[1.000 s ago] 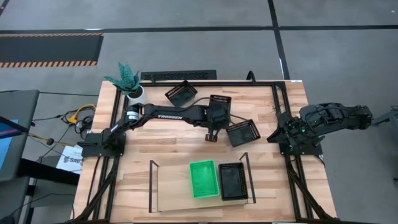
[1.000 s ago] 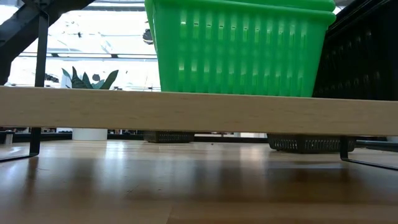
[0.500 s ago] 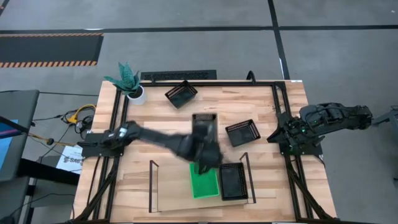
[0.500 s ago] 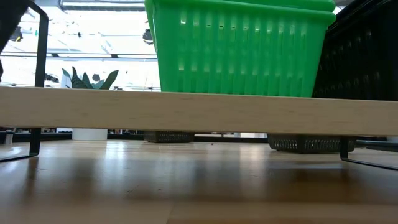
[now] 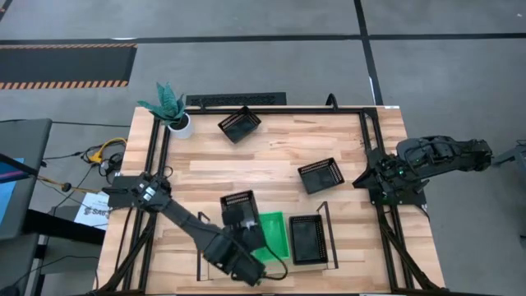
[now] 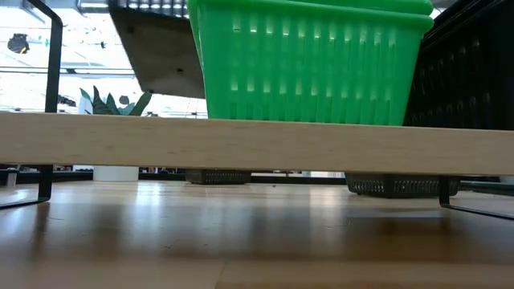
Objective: Stack baskets on shelf by color
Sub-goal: Put the black bin on the shelf
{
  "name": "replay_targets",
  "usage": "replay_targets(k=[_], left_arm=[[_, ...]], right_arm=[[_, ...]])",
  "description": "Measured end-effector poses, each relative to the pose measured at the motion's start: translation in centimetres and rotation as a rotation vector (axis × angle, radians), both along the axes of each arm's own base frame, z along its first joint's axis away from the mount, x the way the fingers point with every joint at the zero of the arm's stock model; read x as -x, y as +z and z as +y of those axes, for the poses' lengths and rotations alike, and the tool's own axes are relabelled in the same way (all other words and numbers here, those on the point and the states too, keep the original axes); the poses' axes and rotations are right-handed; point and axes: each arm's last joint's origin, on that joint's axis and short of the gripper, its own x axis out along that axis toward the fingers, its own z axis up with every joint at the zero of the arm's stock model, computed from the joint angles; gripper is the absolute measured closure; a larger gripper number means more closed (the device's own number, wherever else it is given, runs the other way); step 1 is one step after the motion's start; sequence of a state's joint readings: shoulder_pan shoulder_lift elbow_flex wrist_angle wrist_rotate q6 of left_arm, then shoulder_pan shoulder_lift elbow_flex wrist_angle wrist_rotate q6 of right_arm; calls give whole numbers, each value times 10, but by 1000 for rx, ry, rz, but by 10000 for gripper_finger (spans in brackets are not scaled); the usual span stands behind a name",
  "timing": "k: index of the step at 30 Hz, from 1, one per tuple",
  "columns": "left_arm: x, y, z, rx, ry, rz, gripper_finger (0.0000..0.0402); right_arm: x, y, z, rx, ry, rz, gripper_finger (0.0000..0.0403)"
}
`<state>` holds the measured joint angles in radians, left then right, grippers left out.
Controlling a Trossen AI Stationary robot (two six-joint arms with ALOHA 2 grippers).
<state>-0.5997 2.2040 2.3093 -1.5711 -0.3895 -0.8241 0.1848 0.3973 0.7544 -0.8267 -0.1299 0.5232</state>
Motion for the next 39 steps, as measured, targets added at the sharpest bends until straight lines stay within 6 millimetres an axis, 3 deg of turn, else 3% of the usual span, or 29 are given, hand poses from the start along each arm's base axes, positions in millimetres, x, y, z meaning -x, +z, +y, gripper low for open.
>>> replay_targets(k=[13, 19, 23, 28, 39], left_arm=[[38, -1, -51, 134, 59, 9, 401], [40, -6, -52, 67, -8, 8, 401], [41, -33, -52, 35, -11, 98, 401], [35, -57, -58, 63, -48, 83, 399], [32, -65, -61, 99, -68, 65, 390]], right_arm=[[0, 0, 0, 1, 0, 2, 336], [0, 0, 0, 1, 0, 2, 336], [0, 0, 0, 1, 0, 3, 336], [0, 0, 0, 1, 0, 2, 336], [0, 0, 0, 1, 0, 2, 336]])
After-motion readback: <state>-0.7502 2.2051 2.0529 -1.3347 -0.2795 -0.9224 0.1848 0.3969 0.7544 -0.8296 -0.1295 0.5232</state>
